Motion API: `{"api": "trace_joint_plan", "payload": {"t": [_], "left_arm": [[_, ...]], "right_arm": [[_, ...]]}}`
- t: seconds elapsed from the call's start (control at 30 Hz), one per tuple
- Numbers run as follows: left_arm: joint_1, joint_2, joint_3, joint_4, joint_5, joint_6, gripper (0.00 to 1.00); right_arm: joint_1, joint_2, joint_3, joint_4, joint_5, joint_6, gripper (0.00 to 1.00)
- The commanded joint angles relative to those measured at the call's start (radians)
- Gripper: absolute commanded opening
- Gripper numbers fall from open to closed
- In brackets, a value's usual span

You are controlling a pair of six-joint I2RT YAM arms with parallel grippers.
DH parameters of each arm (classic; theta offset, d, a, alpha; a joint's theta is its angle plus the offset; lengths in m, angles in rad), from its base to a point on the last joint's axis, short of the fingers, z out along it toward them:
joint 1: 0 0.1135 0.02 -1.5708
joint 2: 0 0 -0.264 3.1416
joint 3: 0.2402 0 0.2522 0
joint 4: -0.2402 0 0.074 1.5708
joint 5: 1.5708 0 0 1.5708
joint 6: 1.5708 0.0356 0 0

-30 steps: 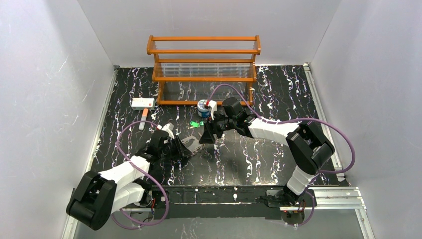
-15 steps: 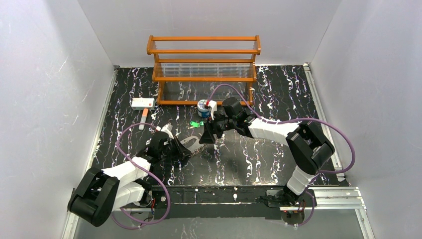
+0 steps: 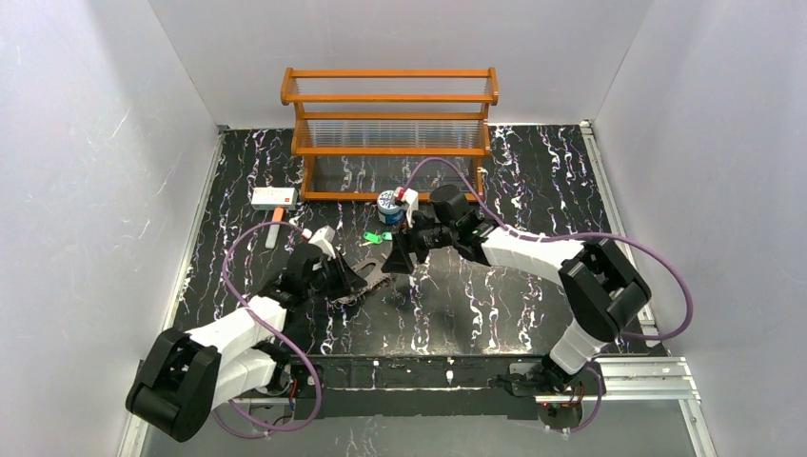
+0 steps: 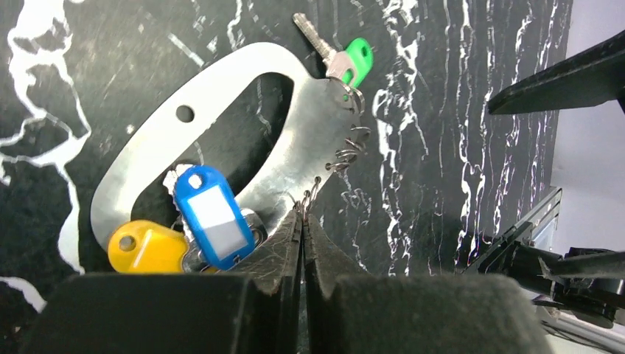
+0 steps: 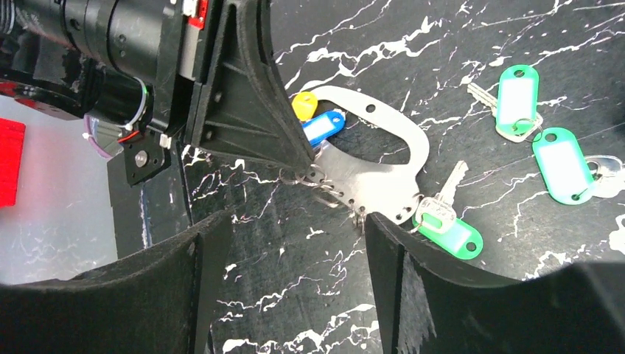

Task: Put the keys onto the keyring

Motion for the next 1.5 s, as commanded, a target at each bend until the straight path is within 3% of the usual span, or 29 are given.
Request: {"api": "trace_joint_plan", "payload": {"t": [0.0,0.17,0.3,0.53,0.83,1.47], "left_arm": [[-0.010,-0.017,0.082,-0.089,0.031,0.121,0.00],[-0.028,-0.014,0.111,-0.121,0.050,0.202,0.00],[-0.056,-0.020,0.146,-0.165,0.058,0.287,0.00],[-0.157,-0.064,0.166,-0.188,0.038,0.438,0.00],[-0.215,-0.154,0.125,-0.151,0.022,0.512,0.00],[-0.226,-0.144,0.136,-0.142,0.027,0.510,0.00]], "right_arm": [[0.000,-0.087,-0.035,0.080,0.013,-0.021,0.75],[0.000,-0.106,-0.083,0.152,0.004,-0.047,0.75],[-0.001,-0.114,-0.170,0.320,-0.071,-0.084,0.75],[0.000,-0.117,-0.297,0.547,-0.196,-0.264,0.75],[0.011,-0.047,-0.316,0.618,-0.253,-0.411,0.67],[0.031,0.073,-0.234,0.608,-0.313,-0.419,0.40]]}}
